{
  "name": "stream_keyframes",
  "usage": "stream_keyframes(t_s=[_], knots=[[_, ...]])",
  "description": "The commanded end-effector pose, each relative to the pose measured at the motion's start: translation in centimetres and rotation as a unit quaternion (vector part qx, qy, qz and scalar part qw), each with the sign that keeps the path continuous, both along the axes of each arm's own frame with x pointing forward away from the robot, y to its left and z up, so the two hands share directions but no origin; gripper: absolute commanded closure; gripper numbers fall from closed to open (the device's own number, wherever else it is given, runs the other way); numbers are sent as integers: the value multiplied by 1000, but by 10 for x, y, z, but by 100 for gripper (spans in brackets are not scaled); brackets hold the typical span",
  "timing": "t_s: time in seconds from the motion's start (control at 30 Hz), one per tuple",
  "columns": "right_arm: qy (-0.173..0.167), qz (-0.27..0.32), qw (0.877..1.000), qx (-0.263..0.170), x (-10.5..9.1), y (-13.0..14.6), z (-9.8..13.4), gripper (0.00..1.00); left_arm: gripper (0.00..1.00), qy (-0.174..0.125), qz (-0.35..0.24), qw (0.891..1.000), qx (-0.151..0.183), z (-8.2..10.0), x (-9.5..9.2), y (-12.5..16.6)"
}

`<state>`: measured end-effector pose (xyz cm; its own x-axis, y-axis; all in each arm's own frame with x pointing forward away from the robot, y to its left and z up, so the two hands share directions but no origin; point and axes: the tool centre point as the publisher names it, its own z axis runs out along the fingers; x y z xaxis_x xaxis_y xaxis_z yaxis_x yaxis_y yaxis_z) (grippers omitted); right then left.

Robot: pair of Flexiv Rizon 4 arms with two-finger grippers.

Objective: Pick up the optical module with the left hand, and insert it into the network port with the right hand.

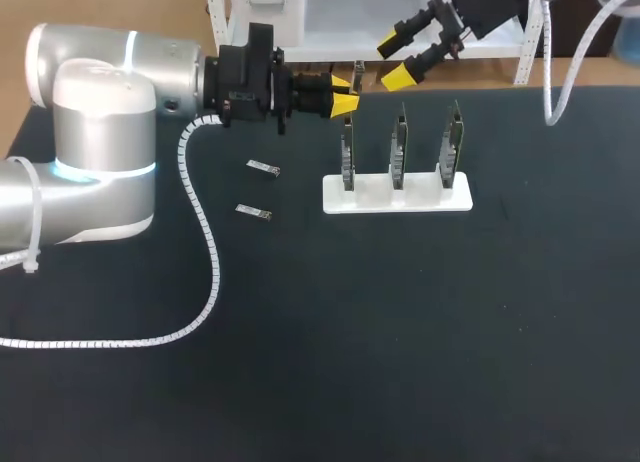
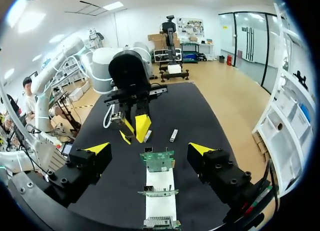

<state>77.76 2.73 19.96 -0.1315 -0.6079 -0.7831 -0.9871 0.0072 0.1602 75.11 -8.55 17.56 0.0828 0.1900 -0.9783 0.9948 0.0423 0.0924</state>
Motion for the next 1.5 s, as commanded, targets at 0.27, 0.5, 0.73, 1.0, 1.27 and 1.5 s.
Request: stream_keyframes(t_s=[0.27,0.5,0.73,1.0,1.27,1.5], knots=[[-3,-3,1000,-1,-3,1,1,0,100,-1,-1,1000,-1,-1,1,0],[-3,-3,1000,-1,-3,1,1,0,100,-1,-1,1000,-1,-1,1,0],[-3,-3,1000,-1,-3,1,1,0,100,-1,-1,1000,-1,-1,1,0],[-20,38,999,-11,0,15,4,0,100,-1,-1,1000,-1,-1,1,0],[-45,76,996,-24,-3,29,23,0,100,-1,-1,1000,-1,-1,1,0],[-57,101,993,-27,1,43,21,0,100,-1,-1,1000,-1,-1,1,0]])
